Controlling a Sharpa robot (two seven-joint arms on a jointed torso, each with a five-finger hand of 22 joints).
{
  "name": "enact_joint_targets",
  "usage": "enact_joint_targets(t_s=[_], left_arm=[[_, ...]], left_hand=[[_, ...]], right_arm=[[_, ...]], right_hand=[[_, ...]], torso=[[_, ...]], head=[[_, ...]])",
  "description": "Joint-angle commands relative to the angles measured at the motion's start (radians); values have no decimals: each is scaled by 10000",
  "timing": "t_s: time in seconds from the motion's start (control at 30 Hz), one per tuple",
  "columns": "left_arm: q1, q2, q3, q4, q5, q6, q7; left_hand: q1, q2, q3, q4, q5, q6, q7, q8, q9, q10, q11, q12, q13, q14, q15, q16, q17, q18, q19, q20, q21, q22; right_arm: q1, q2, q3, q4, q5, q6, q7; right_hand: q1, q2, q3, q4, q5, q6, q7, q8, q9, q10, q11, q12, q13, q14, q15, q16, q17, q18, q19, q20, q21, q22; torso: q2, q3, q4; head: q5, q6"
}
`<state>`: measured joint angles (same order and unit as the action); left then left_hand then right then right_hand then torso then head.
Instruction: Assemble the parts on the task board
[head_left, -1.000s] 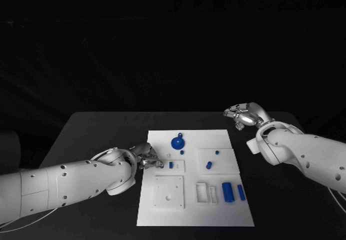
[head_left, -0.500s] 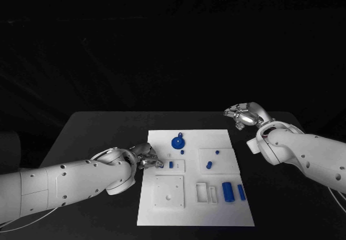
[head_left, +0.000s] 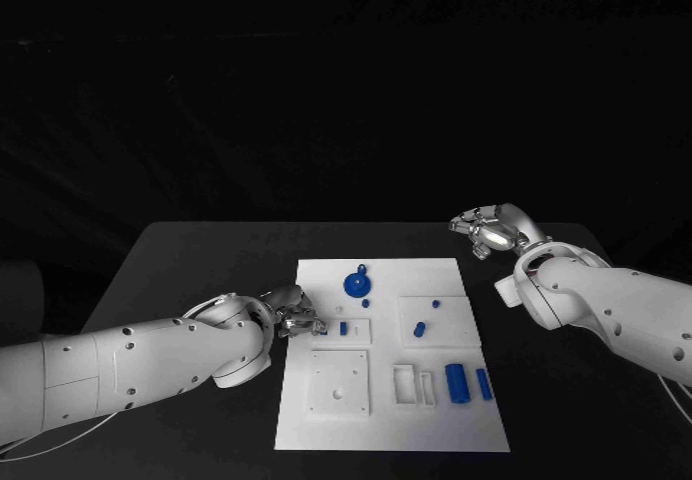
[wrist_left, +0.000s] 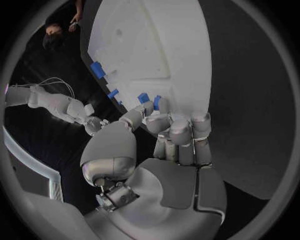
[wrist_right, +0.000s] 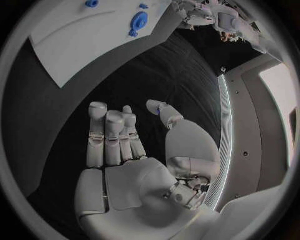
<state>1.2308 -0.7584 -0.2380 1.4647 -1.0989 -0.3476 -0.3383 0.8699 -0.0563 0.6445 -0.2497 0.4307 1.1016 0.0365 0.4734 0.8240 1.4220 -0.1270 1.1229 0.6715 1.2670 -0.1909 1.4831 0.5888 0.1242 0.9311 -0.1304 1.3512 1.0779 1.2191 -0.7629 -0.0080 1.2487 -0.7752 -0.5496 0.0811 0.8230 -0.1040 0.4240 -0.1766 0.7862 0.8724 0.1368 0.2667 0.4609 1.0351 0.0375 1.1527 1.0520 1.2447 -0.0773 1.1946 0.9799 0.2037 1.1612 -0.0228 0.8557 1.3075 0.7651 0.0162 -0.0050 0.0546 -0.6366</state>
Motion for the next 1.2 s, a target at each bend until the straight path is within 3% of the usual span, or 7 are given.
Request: enact_joint_targets(t_s=[0.03, 0.47, 0.8, 0.9, 1.1, 1.2], left_arm=[[-29, 1, -21, -37, 25, 249, -92], [-27, 97, -20, -93, 370, 602, -107], [-26, 157, -20, -154, 426, 777, -139], [-26, 173, -20, -159, 426, 796, -148], [-26, 206, -20, -164, 426, 767, -157], [-26, 215, -20, -170, 426, 750, -152]], left_hand=[[272, 361, 191, -173, 40, 1593, -841, -8, 9, -250, -303, 37, -15, 213, -279, 66, -16, 95, 82, -1372, 42, -8], [238, 330, 164, -175, 0, 1593, -838, 7, 6, -248, -297, 47, -22, 206, -283, 60, -24, 92, 83, -1368, 40, -10], [69, 56, -26, 40, -538, 1596, -821, 62, -33, -245, -275, 108, -46, 206, -291, 60, -45, 92, 83, -1362, 14, -31], [51, -10, -64, 167, -884, 1589, -826, 79, -57, -253, -276, 123, -62, 203, -296, 59, -53, 101, 82, -1366, 6, -36], [21, -102, -106, 274, -1096, 1588, -827, 97, -75, -260, -277, 136, -76, 201, -299, 62, -59, 104, 78, -1366, 2, -37], [-9, -217, -148, 433, -1616, 1580, -833, 115, -98, -266, -282, 147, -96, 199, -306, 65, -66, 115, 78, -1371, -2, -40]], right_arm=[[-4, -2, 2, 11, -37, 72, 78], [-4, 5, 2, 15, -37, 72, 79], [-4, 20, 2, 8, -38, 73, 80], [-4, 24, 2, 3, -38, 75, 80], [-4, 25, 2, 12, -39, 76, 79], [-4, 22, 2, 16, -39, 75, 79]], right_hand=[[-69, 14, 9, -39, 45, -16, 65, 40, -17, -18, -79, 37, -12, 60, -33, 33, -17, 581, 20, -61, -53, 164], [-68, 15, 10, -41, 47, -17, 65, 39, -17, -19, -79, 39, -16, 60, -33, 32, -18, 581, 20, -61, -54, 164], [-67, 14, 12, -43, 50, -17, 65, 39, -18, -19, -79, 41, -19, 61, -33, 32, -19, 581, 20, -62, -55, 164], [-66, 15, 12, -43, 51, -17, 65, 39, -18, -19, -79, 41, -20, 61, -33, 32, -19, 581, 20, -62, -55, 163], [-65, 17, 13, -43, 52, -17, 65, 39, -18, -20, -80, 42, -21, 61, -33, 32, -19, 581, 20, -62, -55, 163], [-65, 16, 14, -44, 53, -17, 65, 39, -18, -20, -80, 42, -22, 61, -33, 32, -19, 581, 20, -62, -55, 163]], torso=[[-1, 4, 0], [1, 9, -6], [1, 16, -11], [0, 20, -12], [1, 18, -11], [-2, 17, -11]], head=[[2, -1], [28, -34], [41, -38], [47, -35], [43, -48], [38, -38]])
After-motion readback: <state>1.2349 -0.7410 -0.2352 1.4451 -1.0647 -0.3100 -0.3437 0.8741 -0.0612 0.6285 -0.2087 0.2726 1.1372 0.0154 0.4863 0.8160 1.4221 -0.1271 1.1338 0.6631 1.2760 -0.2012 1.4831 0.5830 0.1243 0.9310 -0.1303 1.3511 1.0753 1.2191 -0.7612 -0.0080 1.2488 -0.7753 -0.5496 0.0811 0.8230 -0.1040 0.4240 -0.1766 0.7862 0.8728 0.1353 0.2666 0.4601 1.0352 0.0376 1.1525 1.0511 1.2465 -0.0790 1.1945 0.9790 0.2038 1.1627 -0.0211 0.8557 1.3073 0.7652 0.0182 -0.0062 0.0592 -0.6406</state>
